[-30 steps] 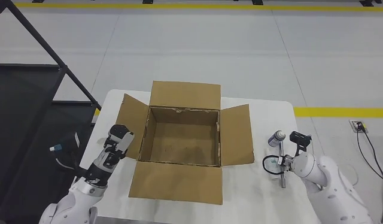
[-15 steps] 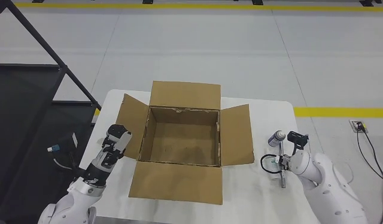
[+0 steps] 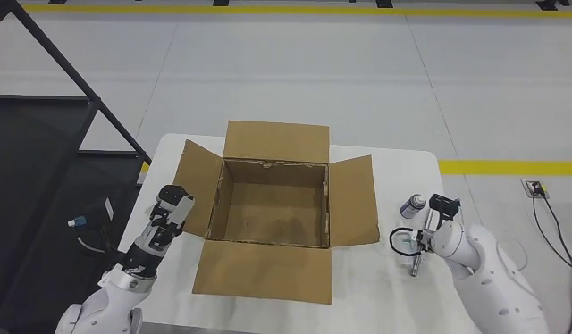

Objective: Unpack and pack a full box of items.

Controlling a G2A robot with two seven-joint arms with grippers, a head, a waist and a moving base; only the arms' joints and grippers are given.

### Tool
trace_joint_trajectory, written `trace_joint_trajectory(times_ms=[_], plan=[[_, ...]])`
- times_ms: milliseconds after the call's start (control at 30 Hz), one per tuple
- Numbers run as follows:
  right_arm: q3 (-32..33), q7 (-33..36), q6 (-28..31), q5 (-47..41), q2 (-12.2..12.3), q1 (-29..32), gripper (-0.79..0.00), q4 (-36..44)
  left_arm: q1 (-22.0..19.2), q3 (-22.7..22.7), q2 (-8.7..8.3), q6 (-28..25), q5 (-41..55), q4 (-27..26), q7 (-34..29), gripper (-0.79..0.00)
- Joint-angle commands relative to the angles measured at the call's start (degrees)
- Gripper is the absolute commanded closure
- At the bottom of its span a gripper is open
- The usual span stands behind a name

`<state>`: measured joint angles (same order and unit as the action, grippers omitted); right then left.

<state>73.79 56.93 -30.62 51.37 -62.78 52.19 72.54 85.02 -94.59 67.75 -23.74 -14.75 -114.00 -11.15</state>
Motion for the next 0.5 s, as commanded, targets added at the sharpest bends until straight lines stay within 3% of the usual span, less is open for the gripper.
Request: trace_joint_trajectory(times_ms=[0, 233, 467], plan=[[0.56, -0.4, -0.33, 0.05, 0.05, 0.26, 0.0, 0.51, 0.01, 0.0, -0.01, -0.03, -0.03, -0.03, -0.11, -0.785], [6.85, -3.61, -2.26, -0.71, 0.91, 4.34, 0.0, 7.34, -0.07, 0.04, -0.02, -0.06, -0.21, -0.15, -0.18, -0.785], [15.55, -7.61, -3.55, -1.59, 1.85, 11.9, 0.0, 22.39, -0.14, 0.17, -0.02, -0.1, -0.4, -0.4, -0.15, -0.785]])
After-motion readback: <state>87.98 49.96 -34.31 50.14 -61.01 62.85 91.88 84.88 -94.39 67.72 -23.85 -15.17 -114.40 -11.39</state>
